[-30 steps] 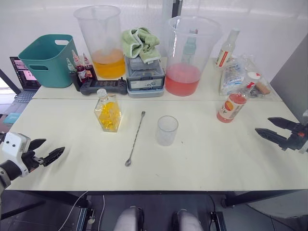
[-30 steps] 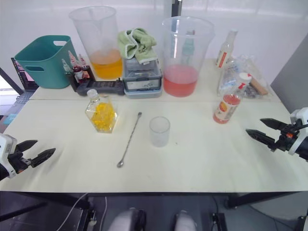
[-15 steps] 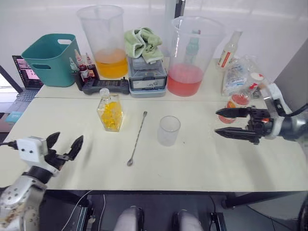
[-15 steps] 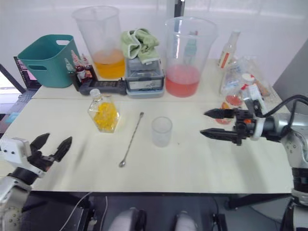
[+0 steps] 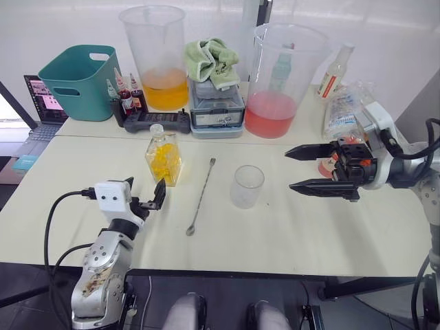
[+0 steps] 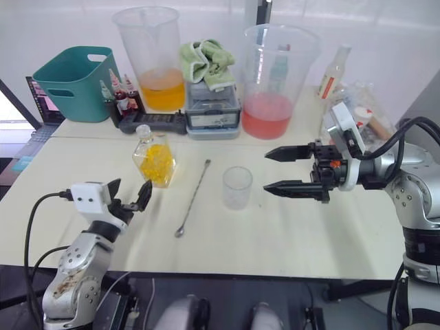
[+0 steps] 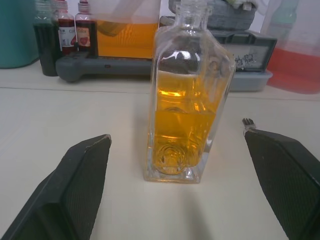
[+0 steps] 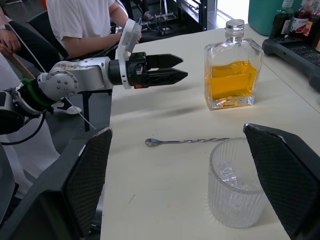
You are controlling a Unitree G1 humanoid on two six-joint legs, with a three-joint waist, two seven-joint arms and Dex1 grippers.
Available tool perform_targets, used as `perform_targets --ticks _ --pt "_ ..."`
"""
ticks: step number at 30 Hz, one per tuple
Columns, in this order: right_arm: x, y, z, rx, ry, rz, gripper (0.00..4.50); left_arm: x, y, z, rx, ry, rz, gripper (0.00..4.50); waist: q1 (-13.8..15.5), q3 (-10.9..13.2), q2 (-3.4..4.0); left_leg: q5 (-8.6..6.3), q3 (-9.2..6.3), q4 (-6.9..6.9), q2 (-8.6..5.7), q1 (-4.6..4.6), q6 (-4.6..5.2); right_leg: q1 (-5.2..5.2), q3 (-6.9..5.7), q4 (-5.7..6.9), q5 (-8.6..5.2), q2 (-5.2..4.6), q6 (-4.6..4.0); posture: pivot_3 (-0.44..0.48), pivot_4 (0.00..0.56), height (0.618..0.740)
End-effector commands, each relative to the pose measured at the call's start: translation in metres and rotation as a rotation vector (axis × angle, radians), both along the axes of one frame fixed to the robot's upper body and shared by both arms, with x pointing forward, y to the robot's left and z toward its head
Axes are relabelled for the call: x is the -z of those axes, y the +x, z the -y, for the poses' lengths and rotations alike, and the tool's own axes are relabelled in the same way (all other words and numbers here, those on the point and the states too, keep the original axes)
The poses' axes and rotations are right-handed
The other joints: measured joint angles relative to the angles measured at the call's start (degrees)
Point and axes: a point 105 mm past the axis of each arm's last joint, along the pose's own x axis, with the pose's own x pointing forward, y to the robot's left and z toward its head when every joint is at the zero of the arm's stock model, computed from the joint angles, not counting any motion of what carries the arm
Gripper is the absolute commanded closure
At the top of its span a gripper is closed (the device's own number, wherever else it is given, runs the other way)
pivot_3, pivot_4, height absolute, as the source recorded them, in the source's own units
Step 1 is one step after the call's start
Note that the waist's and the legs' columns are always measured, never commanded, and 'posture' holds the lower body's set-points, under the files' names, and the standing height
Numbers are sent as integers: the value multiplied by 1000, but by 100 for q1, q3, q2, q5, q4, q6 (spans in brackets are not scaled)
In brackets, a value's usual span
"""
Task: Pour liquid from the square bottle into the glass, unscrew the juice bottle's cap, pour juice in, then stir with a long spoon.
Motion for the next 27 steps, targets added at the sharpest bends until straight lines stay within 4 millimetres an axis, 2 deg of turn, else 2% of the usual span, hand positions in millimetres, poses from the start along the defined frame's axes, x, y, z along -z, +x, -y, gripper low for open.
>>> perform_targets --ticks 1,6,15,24,25,27 --pt "-10 -8 2 6 -9 42 44 -7 8 7 7 3 44 0 -1 0 0 0 0 1 0 0 1 1 0 0 1 -1 1 0 150 739" --pt "-9 -12 6 37 -18 65 44 -10 27 12 1 18 64 0 1 0 -1 -4 5 2 -1 -1 7 1 1 -6 4 -4 7 0 150 739" --pt "-6 -15 16 100 -38 79 44 -17 51 20 35 39 88 0 -2 0 -3 -4 9 2 -1 -1 8 1 1 -6 7 -4 11 0 150 739" --pt "-6 -16 17 135 -48 93 44 -34 78 26 36 81 128 0 0 1 -5 -5 12 3 -2 -2 9 1 0 -7 9 -3 14 0 150 739" --pt "-6 -16 17 137 -48 94 0 -36 80 26 33 81 132 421 -1 1 -5 -5 12 3 -3 -2 9 1 0 -7 9 -3 15 0 150 739" --pt "-5 -17 17 138 -47 94 0 -37 83 26 27 86 135 824 -1 1 -5 -5 12 3 -3 -2 9 1 0 -8 9 -3 15 0 150 739"
